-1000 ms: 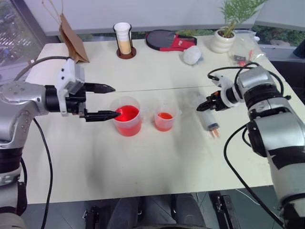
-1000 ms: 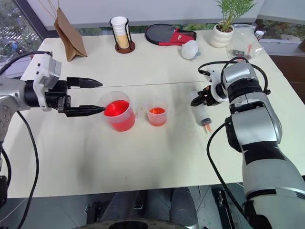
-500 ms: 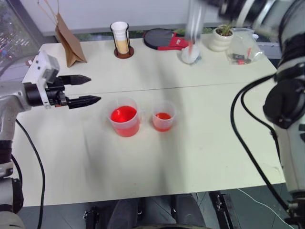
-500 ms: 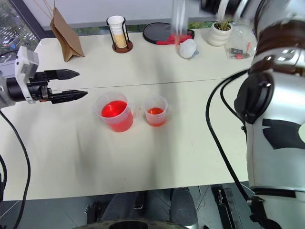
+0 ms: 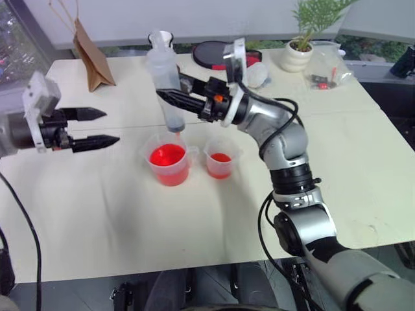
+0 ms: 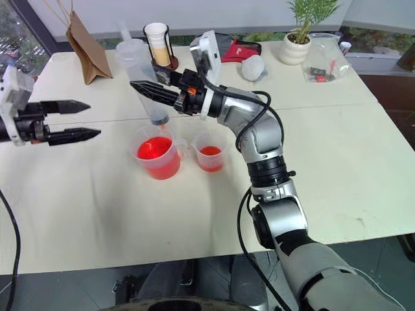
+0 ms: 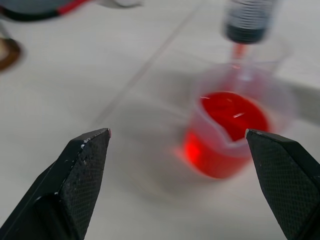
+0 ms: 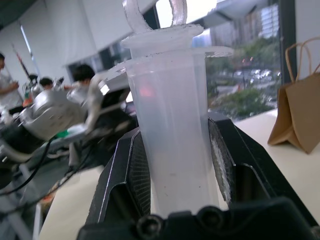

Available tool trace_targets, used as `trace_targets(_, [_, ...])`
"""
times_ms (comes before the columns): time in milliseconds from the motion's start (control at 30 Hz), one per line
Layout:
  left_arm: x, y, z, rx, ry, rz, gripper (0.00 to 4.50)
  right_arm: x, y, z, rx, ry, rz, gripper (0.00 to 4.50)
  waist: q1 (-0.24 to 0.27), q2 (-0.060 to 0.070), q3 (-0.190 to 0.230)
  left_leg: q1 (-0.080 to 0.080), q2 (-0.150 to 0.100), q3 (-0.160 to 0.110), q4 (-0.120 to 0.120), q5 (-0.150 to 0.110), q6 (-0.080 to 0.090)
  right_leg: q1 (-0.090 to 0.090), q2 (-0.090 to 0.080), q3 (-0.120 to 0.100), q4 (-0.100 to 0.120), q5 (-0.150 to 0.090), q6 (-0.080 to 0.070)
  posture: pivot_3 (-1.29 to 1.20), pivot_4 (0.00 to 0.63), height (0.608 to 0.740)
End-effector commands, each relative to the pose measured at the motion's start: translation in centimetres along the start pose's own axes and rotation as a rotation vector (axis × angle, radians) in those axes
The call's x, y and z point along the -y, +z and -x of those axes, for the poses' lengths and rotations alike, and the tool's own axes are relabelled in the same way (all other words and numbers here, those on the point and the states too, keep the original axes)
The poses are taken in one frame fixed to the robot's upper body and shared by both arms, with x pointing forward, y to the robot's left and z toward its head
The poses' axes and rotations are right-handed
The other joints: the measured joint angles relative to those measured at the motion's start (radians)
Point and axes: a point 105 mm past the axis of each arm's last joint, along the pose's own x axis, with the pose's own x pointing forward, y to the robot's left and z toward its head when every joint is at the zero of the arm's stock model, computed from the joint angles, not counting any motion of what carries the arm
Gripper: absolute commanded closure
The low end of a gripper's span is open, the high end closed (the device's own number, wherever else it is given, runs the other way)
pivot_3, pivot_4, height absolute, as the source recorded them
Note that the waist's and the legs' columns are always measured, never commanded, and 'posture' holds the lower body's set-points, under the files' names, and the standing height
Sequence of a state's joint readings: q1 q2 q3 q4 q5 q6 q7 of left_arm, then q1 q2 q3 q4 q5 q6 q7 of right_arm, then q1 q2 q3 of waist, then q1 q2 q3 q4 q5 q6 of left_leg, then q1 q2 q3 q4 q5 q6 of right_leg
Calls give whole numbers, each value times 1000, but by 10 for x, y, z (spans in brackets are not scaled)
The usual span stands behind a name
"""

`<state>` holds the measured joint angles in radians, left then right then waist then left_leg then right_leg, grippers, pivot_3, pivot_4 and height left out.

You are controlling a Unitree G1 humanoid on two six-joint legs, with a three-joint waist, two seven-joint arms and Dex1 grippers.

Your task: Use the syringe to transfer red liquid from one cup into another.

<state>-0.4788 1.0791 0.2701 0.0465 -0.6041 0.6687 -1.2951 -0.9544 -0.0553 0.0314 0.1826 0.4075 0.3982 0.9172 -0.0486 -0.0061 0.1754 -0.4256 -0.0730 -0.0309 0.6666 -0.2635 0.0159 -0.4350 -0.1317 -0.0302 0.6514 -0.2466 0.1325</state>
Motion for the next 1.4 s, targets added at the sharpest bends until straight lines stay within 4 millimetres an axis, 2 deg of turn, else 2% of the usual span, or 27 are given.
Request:
trace_targets(33, [14, 31, 12, 95, 12, -44, 0, -10, 2, -7, 38, 31, 25, 3171, 3, 0, 0, 0, 0, 0, 0, 0, -1, 0, 0, 0, 0, 0, 0, 0, 150, 737])
trace_targets(200, [17, 58, 20, 146, 41, -96, 0, -21, -24, -12, 8, 50, 8, 3171, 4, 0, 0, 2, 0, -1, 0, 1, -2, 1, 0, 0, -1, 0, 0, 0, 150, 737])
trace_targets(333, [10, 71, 24, 169, 69, -121, 0, -20, -34, -13, -3, 39, 10, 3171, 4, 0, 0, 2, 0, -1, -1, 1, -2, 1, 1, 0, -1, 0, 0, 0, 150, 737])
trace_targets(467, [9, 85, 9, 221, 40, -151, 0, -21, -45, -16, -9, 29, 4, 3171, 5, 0, 0, 3, 0, -1, -1, 2, -3, 3, 1, 0, -1, 0, 0, 0, 150, 737])
trace_targets(867, [-5, 82, -21, 234, -28, -145, 0, -32, -51, -17, -7, 37, 2, 3171, 3, 0, 0, 4, 1, -1, -1, 2, -3, 4, 2, 0, -1, 0, 0, 0, 150, 737])
trace_targets(1133, [-7, 79, -44, 235, -77, -160, 0, -40, -55, -15, -16, 38, 3, 3171, 4, -1, 0, 4, 1, -2, -1, 2, -3, 4, 3, 0, -1, 0, 0, 0, 150, 737])
trace_targets(1233, [-9, 82, -48, 274, -95, -142, 886, -40, -55, -15, -16, 31, 2, 3171, 4, -1, 0, 4, 1, -2, -1, 2, -3, 5, 3, 0, -1, 0, 0, 0, 150, 737])
trace_targets(1400, [-9, 88, -52, 316, -113, -119, 3315, -43, -59, -17, -23, 28, 8, 3171, 3, -1, 0, 4, 1, -2, -1, 2, -3, 5, 3, 0, -1, 0, 0, 0, 150, 737])
